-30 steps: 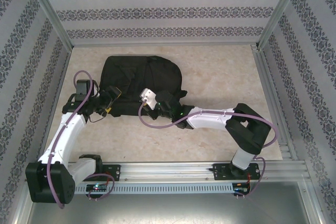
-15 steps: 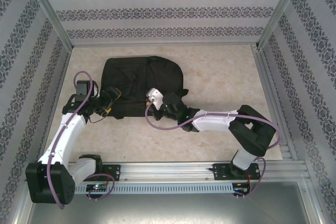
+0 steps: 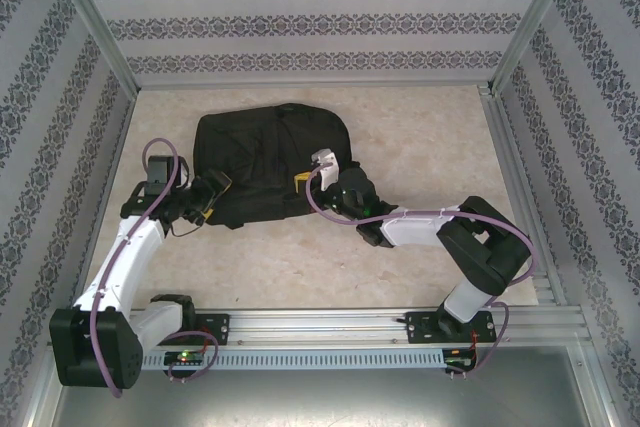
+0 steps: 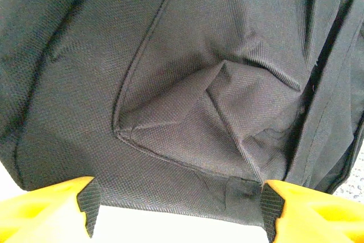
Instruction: Pack the student bag
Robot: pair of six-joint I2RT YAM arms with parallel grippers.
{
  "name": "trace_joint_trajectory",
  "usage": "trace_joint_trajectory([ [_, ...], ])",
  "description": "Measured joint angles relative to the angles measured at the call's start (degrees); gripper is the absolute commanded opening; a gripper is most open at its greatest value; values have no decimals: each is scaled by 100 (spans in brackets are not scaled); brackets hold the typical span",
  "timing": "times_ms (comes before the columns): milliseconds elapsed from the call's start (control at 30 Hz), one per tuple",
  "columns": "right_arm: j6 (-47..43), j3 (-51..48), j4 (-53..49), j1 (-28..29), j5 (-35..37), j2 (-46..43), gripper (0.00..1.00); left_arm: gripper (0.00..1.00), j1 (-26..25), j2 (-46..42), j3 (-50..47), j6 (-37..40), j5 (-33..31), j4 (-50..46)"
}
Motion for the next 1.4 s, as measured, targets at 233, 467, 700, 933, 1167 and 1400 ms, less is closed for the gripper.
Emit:
trace_joint_trajectory([
  [233, 92, -227, 87, 52, 249, -63, 0, 81, -378, -26, -153, -341, -63, 2],
  [467, 15, -507, 398, 306, 876, -264, 0, 80, -833, 162, -280, -990, -267, 192],
  [700, 122, -817, 955, 570, 1532, -251, 0, 64, -1045, 466, -503, -1497, -686, 603],
  [933, 122, -1095, 1556, 634, 1974, -72, 0, 28, -1049, 756, -461, -1722, -1161, 855],
  [1167, -166, -1346, 1668, 632, 2319, -129, 0, 6, -1049, 1016, -319, -1762, -1419, 960],
  [1400, -358, -1482, 1600, 396, 2227, -402, 0, 0, -1054, 1051, -238, -1593, -1484, 960],
])
